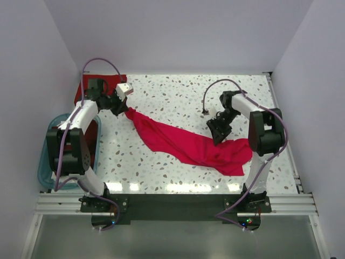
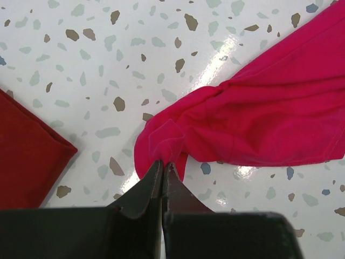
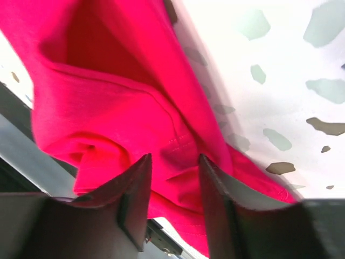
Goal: Fold and stack the t-shirts
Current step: Flatten the tshirt out
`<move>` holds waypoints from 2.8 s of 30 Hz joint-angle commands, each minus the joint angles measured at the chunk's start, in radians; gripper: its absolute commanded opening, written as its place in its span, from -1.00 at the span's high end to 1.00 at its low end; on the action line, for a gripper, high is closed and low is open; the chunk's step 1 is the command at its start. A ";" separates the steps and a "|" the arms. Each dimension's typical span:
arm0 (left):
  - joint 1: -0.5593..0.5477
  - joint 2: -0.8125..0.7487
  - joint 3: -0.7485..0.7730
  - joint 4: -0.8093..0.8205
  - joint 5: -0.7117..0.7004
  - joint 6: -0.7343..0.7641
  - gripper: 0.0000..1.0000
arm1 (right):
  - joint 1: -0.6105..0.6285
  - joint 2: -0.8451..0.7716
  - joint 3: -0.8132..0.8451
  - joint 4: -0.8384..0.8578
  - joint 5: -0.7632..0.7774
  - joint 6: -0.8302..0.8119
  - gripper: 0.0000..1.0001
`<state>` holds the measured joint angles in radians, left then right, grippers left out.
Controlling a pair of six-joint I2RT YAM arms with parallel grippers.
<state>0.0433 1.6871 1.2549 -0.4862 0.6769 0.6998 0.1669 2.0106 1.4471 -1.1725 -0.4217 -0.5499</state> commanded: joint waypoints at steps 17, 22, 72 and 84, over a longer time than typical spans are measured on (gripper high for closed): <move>-0.005 0.013 0.047 0.008 0.039 -0.016 1.00 | -0.004 0.005 0.049 -0.083 -0.075 -0.035 0.30; -0.006 0.016 0.052 -0.008 0.033 -0.026 1.00 | -0.006 -0.024 0.055 -0.013 -0.012 -0.015 1.00; 0.034 -0.063 -0.118 0.035 0.067 -0.420 0.06 | -0.477 -0.434 0.161 -0.055 -0.183 -0.236 1.00; -0.026 0.111 -0.135 0.024 -0.229 -0.876 0.13 | -0.477 -0.417 0.167 -0.046 -0.173 -0.222 1.00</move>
<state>0.0200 1.8038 1.1191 -0.4683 0.5335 -0.0208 -0.3122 1.6291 1.6096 -1.2190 -0.5755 -0.7635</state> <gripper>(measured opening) 0.424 0.014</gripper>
